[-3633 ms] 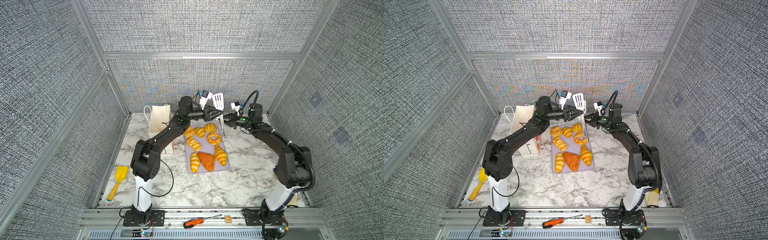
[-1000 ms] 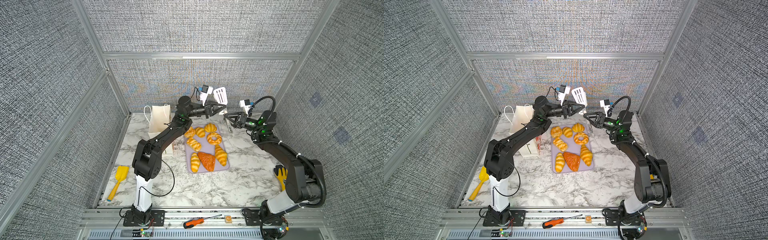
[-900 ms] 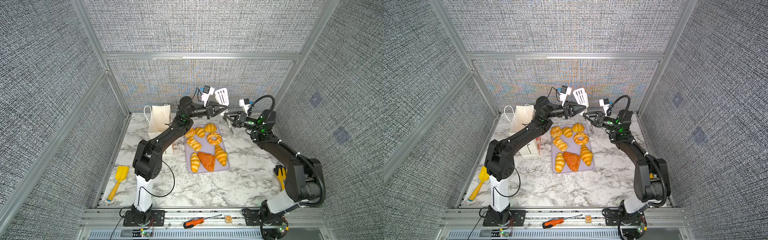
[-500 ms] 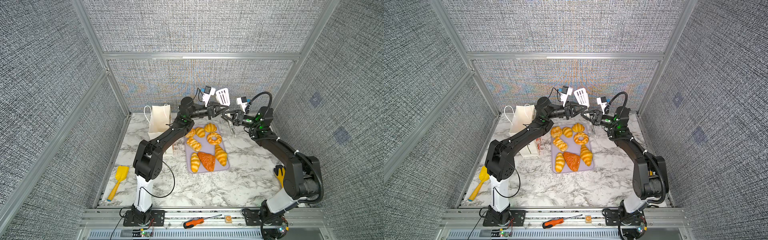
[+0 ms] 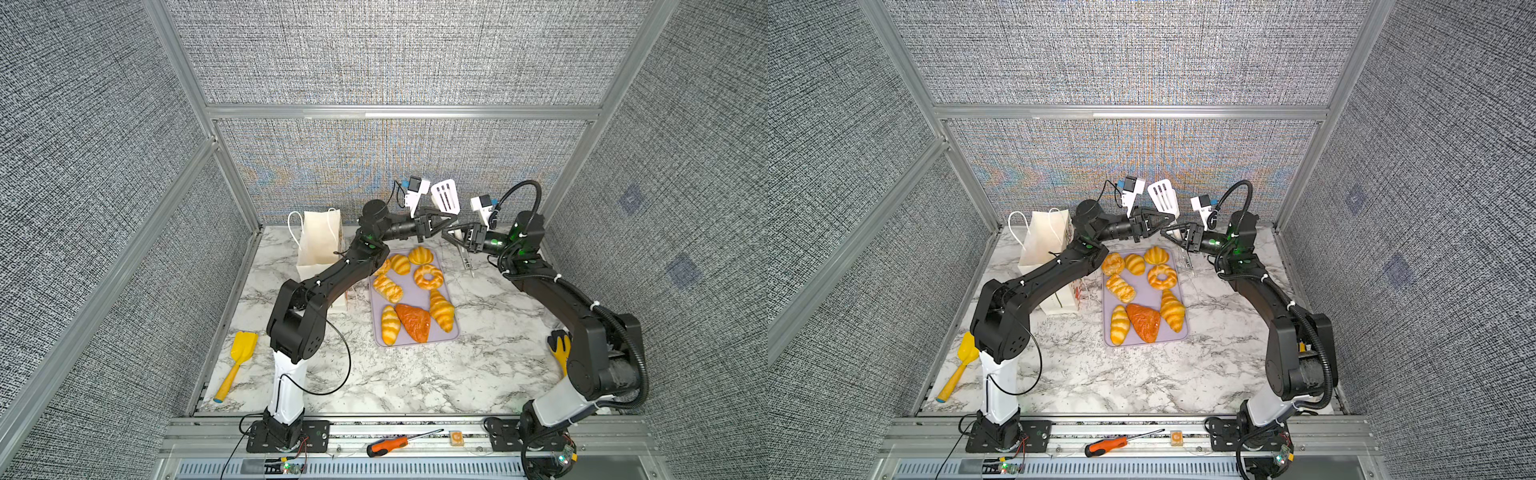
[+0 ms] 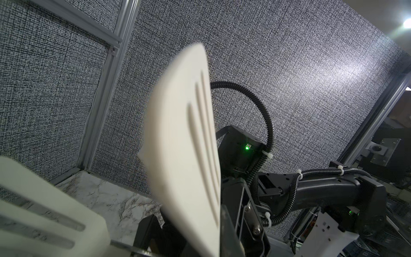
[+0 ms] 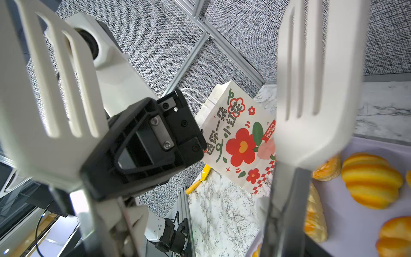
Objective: Pack bread into a paper bag
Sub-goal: Pass the pair of food tongs.
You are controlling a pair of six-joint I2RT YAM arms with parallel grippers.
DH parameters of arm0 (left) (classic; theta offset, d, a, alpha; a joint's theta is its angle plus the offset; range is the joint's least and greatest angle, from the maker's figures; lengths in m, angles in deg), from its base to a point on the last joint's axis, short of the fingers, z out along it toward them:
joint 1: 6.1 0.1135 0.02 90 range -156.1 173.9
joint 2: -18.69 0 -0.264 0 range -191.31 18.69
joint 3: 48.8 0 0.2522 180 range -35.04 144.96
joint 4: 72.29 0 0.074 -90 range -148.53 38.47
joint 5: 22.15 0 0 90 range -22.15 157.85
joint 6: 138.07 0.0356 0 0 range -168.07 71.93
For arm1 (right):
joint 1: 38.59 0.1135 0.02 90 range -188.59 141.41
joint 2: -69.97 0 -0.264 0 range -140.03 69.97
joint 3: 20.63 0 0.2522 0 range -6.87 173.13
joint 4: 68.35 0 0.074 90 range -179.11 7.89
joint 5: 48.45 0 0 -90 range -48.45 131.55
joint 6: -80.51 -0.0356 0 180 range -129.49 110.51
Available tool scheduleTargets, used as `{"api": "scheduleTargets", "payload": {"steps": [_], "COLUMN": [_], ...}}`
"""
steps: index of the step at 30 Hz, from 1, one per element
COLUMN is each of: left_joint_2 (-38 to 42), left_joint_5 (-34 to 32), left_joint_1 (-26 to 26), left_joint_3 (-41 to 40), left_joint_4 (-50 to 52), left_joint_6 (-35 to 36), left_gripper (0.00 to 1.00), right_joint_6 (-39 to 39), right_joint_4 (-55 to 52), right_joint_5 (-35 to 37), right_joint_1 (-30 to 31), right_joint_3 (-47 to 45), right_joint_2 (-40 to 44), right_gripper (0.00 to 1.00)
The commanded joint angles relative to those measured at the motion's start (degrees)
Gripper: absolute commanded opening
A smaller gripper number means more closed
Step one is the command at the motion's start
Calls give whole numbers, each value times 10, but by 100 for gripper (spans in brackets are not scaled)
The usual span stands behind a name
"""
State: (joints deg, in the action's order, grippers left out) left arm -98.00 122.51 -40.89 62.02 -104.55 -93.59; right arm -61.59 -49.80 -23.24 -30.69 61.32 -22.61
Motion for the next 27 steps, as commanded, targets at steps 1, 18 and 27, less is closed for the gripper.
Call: {"api": "scheduleTargets", "payload": {"steps": [1, 18, 27], "left_joint_2": [8, 24, 41], "left_joint_5": [19, 4, -12], "left_joint_1": [-3, 2, 12], "left_joint_3": [-5, -43, -76], "left_joint_4": [-28, -68, -97], "left_joint_6": [-4, -17, -38], "left_gripper": [0, 18, 35], "right_joint_6": [3, 167, 248], "right_joint_4": [4, -225, -340], "right_joint_5": [20, 59, 85], "right_joint_1": [2, -14, -17], "right_joint_3": [12, 42, 68], "right_joint_2": [3, 31, 42], "right_gripper": [81, 63, 59]}}
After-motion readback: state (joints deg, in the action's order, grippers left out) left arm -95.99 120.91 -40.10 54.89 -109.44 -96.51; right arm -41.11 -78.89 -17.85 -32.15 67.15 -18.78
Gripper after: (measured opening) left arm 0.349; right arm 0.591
